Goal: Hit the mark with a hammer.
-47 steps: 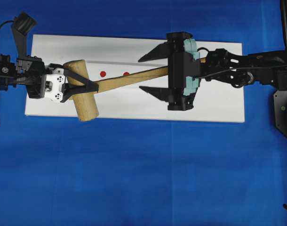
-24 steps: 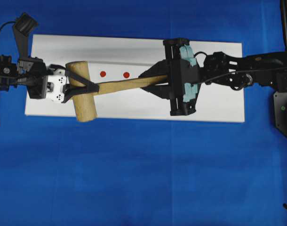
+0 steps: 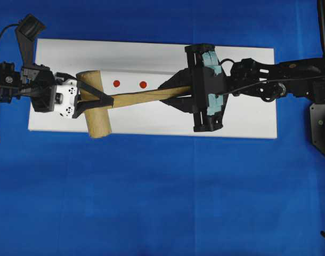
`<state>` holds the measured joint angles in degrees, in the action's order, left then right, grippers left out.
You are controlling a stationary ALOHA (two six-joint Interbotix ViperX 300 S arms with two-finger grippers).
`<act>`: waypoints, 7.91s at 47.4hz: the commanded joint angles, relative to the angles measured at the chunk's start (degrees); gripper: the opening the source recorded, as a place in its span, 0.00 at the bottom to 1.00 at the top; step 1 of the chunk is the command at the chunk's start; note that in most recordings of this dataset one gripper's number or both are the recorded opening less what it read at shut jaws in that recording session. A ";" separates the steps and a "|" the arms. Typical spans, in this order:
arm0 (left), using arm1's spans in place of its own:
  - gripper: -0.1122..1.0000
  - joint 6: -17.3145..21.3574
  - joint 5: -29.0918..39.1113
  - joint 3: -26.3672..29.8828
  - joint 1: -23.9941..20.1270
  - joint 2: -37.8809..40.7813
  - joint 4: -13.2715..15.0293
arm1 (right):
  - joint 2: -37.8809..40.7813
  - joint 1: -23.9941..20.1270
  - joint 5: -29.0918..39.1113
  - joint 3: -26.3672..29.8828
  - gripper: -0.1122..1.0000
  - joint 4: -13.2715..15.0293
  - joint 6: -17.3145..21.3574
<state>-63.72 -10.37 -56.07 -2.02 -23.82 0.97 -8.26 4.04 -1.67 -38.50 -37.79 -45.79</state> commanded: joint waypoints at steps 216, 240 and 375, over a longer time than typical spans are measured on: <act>0.87 51.77 14.24 -12.13 -11.87 -22.06 -0.79 | 4.13 -24.35 -16.00 -0.44 0.79 -28.83 1.23; 0.87 52.56 14.33 -12.66 -11.25 -27.07 -0.88 | -8.00 -11.07 -14.15 -5.27 0.79 -28.92 -9.58; 0.86 67.50 20.30 -21.97 -7.38 -50.89 -0.88 | -54.76 2.81 -0.53 -40.96 0.78 -30.50 -14.94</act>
<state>3.69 10.28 -78.75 -9.58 -75.15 0.18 -63.46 6.68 -1.85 -80.16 -68.38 -60.73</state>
